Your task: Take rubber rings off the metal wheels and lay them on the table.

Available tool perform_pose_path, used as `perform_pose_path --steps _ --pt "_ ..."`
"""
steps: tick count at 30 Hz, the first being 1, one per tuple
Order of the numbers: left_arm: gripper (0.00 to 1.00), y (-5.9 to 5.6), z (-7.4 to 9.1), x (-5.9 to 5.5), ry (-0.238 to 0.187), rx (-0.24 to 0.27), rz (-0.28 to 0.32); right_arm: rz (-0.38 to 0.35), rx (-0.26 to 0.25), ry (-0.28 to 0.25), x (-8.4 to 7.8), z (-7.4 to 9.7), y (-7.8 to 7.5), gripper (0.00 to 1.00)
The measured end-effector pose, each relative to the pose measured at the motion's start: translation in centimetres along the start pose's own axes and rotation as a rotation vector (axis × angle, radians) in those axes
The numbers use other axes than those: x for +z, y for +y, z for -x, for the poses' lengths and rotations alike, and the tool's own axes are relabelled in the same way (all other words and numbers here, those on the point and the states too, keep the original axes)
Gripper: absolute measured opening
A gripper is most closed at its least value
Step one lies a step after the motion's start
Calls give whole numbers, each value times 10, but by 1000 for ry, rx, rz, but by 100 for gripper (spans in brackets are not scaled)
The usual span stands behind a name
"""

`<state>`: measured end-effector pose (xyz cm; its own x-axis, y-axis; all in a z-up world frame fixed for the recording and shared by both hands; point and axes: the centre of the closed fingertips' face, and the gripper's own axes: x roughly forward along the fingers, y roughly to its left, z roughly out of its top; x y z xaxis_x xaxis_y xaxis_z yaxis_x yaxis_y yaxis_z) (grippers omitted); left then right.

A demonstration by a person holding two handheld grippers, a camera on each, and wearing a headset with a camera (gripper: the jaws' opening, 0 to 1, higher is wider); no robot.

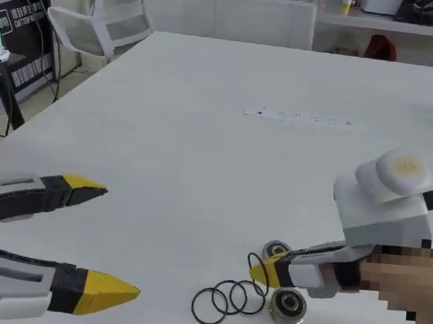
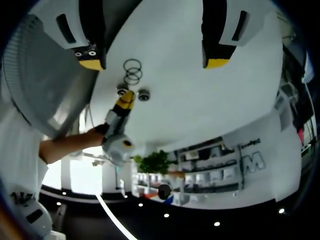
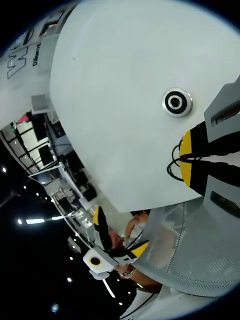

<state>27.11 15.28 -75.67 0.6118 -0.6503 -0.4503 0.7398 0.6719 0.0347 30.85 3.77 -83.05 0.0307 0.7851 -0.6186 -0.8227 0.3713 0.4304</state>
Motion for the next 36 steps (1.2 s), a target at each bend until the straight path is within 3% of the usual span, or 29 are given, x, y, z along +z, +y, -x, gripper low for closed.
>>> perform_pose_path --steps 6,14,20,36 --pt "82 -7 -2 -14 41 -11 19 69 -7 82 -15 -6 -1 0" --pt "82 -10 -2 -20 62 -17 26 156 -25 172 -31 -13 -1 0" --pt "82 -10 -2 -22 65 -20 37 196 -22 195 -34 -14 1 0" --pt "81 -11 -3 -25 69 -27 48 208 -19 204 -36 -13 2 0"
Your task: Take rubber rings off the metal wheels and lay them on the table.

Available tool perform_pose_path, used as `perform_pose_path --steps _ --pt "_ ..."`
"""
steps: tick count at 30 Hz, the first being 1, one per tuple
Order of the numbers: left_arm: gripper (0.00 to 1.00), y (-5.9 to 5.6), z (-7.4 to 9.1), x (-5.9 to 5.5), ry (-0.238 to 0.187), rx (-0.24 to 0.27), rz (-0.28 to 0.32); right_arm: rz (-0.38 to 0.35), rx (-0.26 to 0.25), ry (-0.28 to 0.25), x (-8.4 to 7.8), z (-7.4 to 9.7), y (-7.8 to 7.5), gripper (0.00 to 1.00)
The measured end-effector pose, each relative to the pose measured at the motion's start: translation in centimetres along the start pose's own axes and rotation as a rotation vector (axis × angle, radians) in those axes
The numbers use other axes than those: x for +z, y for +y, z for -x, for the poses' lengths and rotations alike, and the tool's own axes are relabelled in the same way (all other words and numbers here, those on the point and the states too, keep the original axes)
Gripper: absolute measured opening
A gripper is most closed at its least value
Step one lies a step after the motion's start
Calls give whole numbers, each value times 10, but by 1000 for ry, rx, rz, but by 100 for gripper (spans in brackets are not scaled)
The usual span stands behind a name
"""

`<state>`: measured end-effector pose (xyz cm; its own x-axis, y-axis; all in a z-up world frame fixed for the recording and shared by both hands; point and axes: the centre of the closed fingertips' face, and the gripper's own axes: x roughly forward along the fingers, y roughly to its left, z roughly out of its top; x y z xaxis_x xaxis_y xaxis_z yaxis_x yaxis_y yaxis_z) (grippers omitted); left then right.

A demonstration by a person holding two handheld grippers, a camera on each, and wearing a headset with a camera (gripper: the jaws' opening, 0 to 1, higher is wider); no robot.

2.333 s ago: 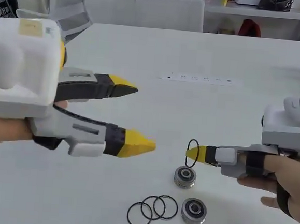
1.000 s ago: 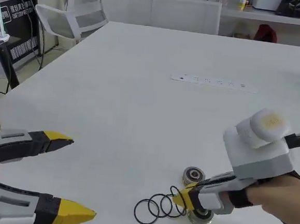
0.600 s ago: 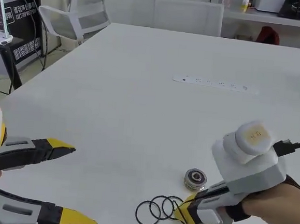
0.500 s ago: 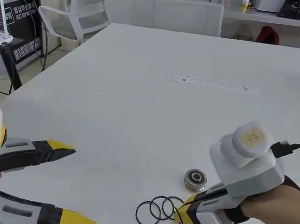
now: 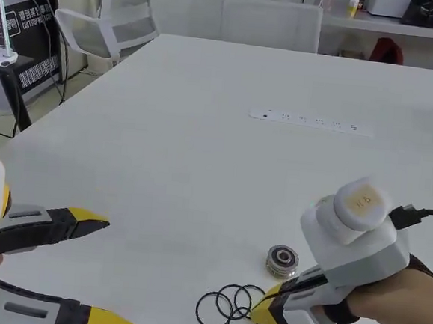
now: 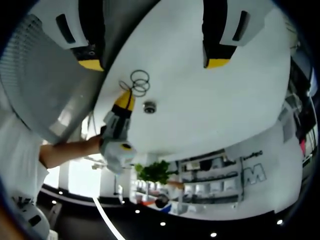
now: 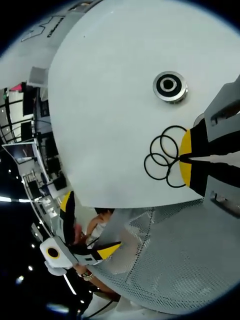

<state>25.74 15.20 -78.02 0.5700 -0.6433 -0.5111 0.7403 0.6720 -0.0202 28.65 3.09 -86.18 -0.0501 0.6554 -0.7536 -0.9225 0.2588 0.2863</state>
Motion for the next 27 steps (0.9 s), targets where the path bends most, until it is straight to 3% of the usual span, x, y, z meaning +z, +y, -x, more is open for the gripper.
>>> perform_pose_path --steps 27 --pt "80 0 -1 0 -1 5 3 4 -17 -9 3 8 -2 5"
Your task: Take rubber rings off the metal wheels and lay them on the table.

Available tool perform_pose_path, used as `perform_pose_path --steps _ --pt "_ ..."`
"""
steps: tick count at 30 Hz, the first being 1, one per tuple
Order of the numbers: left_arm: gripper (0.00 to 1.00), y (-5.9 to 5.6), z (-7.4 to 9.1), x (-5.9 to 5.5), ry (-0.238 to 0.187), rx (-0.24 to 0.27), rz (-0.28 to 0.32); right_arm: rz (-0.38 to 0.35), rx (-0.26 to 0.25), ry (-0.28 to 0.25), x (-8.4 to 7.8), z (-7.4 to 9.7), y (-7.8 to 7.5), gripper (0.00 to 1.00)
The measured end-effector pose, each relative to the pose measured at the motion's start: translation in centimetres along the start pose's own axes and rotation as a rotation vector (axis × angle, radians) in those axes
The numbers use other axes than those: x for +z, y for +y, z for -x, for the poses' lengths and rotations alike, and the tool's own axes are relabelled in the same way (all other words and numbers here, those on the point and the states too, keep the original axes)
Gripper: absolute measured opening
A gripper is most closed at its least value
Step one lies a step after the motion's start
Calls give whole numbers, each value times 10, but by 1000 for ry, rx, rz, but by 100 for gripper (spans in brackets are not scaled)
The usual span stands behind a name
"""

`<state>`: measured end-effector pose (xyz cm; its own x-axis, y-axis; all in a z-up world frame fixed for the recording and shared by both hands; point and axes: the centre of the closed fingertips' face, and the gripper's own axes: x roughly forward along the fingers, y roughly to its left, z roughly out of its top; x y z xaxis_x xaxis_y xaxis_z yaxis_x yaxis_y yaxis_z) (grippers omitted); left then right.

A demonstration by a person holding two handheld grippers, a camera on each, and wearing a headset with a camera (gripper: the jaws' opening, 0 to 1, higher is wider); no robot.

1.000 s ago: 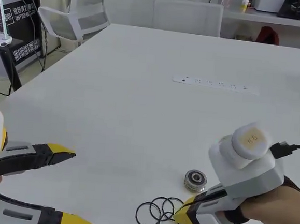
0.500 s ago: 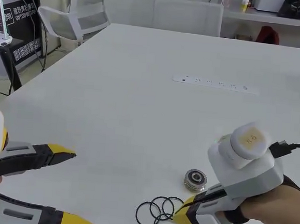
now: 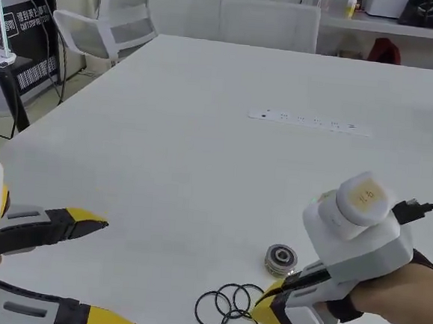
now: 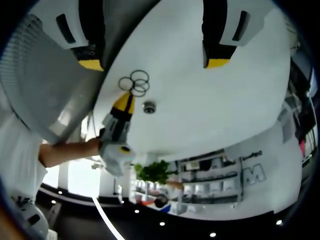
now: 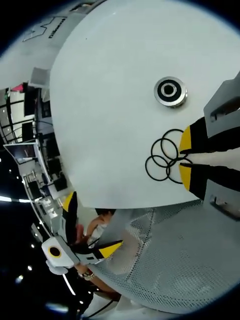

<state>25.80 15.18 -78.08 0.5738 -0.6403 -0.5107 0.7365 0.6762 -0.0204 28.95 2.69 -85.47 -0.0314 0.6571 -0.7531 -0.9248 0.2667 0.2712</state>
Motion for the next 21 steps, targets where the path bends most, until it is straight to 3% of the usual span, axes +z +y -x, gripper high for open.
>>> perform_pose_path --steps 13,21 --pt "80 0 0 0 -8 -2 2 -8 -47 -73 15 21 -7 12" --pt "81 0 0 1 -10 -3 -3 38 -81 -113 30 32 -3 18"
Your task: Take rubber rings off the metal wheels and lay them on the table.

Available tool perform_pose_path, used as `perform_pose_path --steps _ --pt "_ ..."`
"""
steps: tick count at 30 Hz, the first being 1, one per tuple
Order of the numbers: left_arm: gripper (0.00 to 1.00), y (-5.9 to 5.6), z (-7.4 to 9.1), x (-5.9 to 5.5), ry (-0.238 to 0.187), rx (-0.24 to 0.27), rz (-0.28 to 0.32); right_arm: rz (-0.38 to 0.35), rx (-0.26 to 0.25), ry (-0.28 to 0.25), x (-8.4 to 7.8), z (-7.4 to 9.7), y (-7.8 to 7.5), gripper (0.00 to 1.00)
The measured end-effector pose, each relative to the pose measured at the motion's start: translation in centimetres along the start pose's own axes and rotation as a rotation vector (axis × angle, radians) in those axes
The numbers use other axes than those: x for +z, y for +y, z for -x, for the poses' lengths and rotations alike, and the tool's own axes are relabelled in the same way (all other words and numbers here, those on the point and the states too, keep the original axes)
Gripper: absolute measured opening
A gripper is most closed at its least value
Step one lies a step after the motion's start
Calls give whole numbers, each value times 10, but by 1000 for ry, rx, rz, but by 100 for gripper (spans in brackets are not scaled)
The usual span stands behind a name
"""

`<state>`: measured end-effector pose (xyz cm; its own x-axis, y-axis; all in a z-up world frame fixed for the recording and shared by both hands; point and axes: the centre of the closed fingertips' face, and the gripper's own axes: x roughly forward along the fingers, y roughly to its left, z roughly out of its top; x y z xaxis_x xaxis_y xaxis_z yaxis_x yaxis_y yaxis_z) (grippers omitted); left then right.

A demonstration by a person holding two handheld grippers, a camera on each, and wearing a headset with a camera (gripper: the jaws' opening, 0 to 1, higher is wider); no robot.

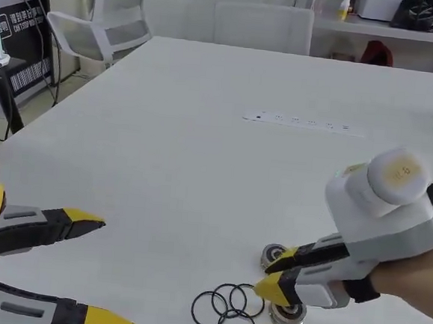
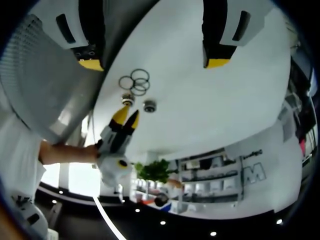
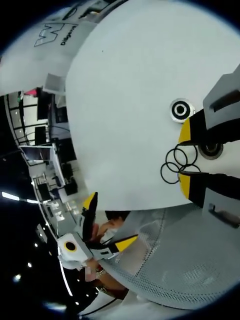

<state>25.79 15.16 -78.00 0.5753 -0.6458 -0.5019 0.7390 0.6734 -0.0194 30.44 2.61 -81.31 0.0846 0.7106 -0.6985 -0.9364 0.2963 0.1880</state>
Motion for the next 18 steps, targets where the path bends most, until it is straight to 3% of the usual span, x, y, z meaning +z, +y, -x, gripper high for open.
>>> perform_pose_path --steps 8,12,18 --pt "81 1 1 0 -6 2 8 35 4 -110 38 12 16 28" --pt "81 1 0 -1 -5 -2 9 75 -8 -155 52 23 22 32" --pt "84 2 -1 -1 -4 -2 20 62 8 -239 67 41 26 41"
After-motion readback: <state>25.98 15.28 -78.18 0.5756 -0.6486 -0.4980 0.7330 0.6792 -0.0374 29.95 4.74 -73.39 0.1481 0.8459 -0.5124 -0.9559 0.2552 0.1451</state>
